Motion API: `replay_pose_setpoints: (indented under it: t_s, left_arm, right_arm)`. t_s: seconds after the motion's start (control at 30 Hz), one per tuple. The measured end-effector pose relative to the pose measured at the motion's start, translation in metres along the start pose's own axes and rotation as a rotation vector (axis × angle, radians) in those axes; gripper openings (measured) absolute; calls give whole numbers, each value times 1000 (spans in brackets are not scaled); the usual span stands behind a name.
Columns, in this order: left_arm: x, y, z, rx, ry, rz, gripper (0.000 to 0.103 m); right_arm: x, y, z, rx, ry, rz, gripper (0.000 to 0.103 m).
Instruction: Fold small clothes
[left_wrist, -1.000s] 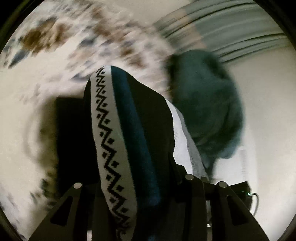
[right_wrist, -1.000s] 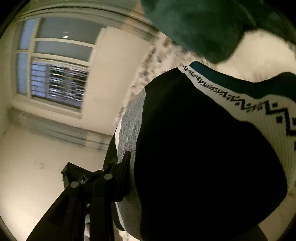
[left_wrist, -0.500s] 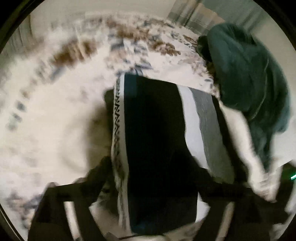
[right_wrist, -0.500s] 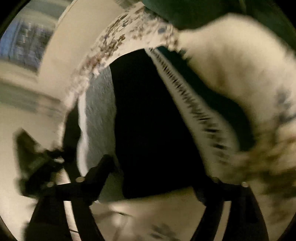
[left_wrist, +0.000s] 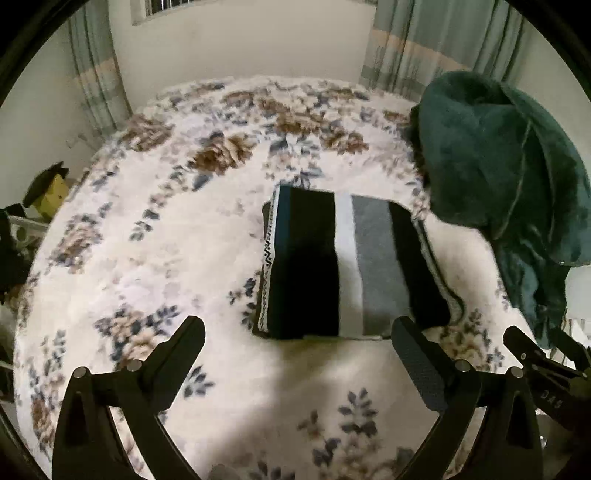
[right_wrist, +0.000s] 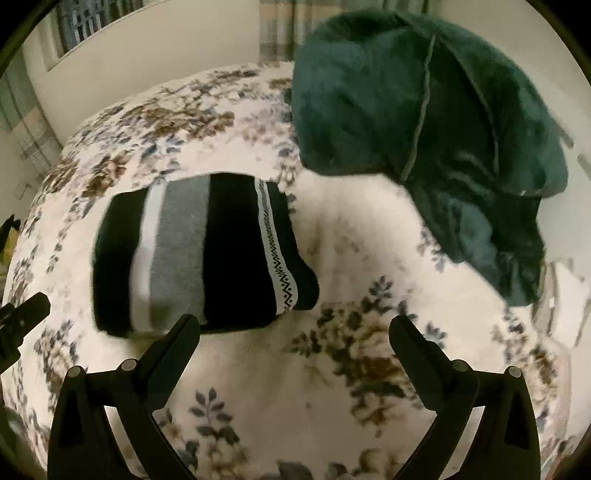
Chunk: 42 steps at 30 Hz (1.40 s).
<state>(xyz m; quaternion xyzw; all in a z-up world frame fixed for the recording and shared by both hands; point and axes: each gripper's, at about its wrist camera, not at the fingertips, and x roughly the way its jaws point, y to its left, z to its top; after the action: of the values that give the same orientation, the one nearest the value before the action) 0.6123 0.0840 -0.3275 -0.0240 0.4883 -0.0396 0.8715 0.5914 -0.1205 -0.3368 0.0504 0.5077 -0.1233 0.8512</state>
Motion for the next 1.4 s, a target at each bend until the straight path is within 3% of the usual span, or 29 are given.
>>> replay_pose_setpoints:
  t_s: [0.33, 0.6, 0.77, 1.07, 1.4]
  left_arm:
    - [-164, -24, -27, 18, -106, 4, 103]
    - [-299, -39, -59, 20, -217, 11, 103]
    - [-361, -44, -80, 6, -278, 35, 103]
    - [-424, -57, -112, 14, -340, 33, 103]
    - [-449, -65, -136, -8, -359, 31, 103]
  right_arm:
    - [-197, -29, -20, -49, -129, 5, 103]
    - [-365, -56, -64, -65, -260, 52, 103]
    - [-454, -79, -90, -66, -340, 85, 103]
    - [-556, -112, -133, -78, -419, 109, 103]
    - [-604, -135, -164, -100, -450, 118, 103]
